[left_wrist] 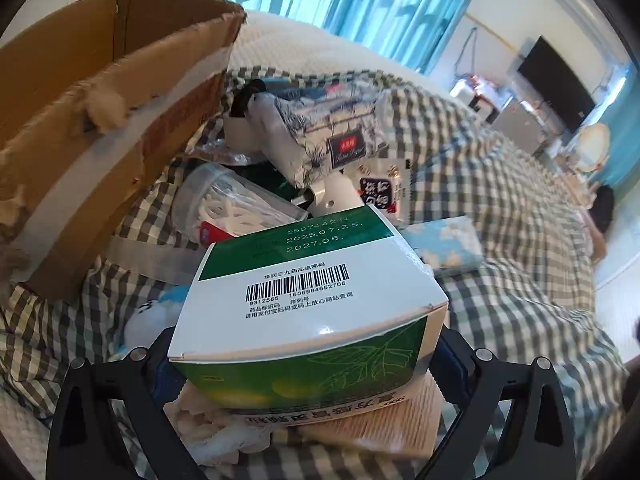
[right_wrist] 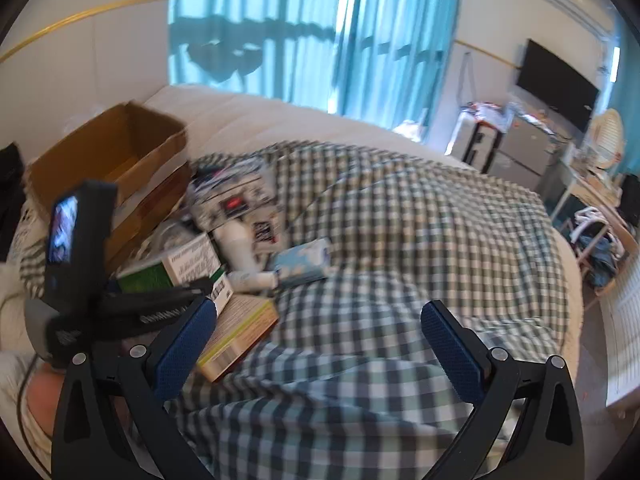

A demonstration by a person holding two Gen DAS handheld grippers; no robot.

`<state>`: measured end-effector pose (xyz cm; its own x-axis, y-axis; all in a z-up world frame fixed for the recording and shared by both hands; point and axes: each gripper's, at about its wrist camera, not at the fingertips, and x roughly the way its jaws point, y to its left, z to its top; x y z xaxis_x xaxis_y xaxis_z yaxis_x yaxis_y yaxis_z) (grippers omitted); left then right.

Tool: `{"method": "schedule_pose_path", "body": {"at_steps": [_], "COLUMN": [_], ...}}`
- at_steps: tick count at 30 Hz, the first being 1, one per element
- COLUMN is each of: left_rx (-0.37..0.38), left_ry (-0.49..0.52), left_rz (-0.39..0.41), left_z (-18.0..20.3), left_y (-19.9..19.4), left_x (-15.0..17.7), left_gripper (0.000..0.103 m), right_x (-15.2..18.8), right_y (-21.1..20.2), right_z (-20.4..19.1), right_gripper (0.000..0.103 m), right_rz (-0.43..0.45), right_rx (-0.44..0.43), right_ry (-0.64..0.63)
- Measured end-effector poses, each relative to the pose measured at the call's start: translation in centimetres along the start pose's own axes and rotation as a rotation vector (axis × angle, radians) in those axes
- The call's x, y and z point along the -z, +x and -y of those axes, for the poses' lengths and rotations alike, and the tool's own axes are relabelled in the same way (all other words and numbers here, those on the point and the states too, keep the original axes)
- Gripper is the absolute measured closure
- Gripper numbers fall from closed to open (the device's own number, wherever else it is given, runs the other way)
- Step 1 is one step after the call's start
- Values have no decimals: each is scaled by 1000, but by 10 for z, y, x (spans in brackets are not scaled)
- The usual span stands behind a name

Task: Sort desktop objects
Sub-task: 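Hold the white-green medicine box in the left gripper while the right gripper grasps the yellow-edged box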

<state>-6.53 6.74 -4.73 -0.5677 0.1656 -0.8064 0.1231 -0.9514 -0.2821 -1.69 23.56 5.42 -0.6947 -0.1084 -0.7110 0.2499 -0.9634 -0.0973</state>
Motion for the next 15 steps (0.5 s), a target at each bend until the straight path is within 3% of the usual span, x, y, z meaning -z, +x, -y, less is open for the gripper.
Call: {"method": "schedule_pose_path", "body": {"at_steps": [5, 9, 15], "left_rx": [33, -10, -28], "left_ry": [58, 72, 138], "left_rz": [54, 96, 207], "left_z": [-19, -33, -38], "left_y": [-39, -65, -97], "left_x": [5, 15, 19], "left_gripper": [4, 4, 4], "right_x": [4, 4, -2], "right_y": [17, 29, 52], "right_z": [-17, -22, -50], "right_gripper": [0, 0, 2], "right_rz": [-96, -153, -243], "right_rx": [-127, -122, -130], "right_ry": [15, 90, 43]}}
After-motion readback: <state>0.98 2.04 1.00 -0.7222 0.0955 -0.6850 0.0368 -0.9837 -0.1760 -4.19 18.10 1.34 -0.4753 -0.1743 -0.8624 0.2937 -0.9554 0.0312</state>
